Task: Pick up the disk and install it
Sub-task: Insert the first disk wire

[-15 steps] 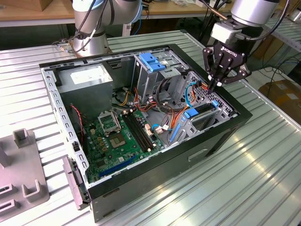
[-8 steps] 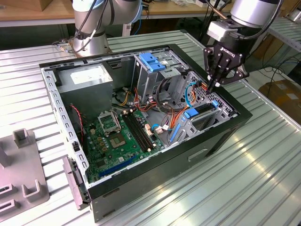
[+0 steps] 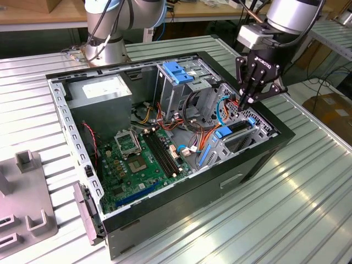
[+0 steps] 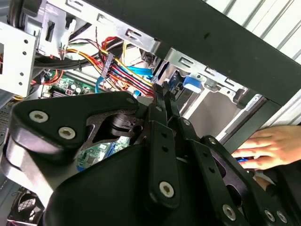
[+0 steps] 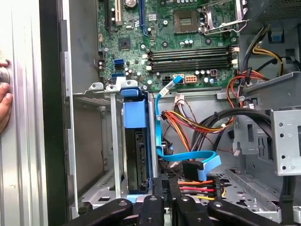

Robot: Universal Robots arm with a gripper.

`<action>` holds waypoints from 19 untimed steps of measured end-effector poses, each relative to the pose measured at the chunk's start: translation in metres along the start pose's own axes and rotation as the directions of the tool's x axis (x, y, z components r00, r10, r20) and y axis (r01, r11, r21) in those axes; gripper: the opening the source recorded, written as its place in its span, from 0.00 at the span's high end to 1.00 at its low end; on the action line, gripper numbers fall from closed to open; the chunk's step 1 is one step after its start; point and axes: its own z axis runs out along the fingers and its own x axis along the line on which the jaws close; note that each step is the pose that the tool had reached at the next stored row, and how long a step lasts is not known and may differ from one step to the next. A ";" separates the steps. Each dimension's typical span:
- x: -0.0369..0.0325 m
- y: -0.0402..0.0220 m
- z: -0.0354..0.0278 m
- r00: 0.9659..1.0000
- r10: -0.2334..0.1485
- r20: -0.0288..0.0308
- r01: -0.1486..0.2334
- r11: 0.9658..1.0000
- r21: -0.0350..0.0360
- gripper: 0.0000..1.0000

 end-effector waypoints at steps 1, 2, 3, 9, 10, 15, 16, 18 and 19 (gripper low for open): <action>0.0031 -0.0001 0.0006 1.000 0.000 0.005 0.000 1.000 0.000 0.84; 0.0065 -0.0003 0.0013 1.000 -0.001 0.010 0.001 1.000 -0.001 0.84; 0.0088 -0.0002 0.0021 1.000 -0.002 0.012 0.002 1.000 -0.001 0.84; 0.0143 0.0006 0.0052 0.999 -0.032 0.017 0.032 1.000 0.001 0.84; 0.0146 0.0006 0.0054 0.999 -0.033 0.017 0.033 0.999 0.002 0.84; 0.0173 0.0051 0.0068 0.999 -0.049 0.020 0.049 0.999 0.005 0.84; 0.0177 0.0059 0.0072 0.998 -0.051 0.023 0.051 0.999 0.007 0.84; 0.0193 0.0072 0.0081 0.998 -0.056 0.029 0.055 0.998 0.008 0.84; 0.0201 0.0076 0.0089 0.998 -0.063 0.030 0.062 0.998 0.009 0.84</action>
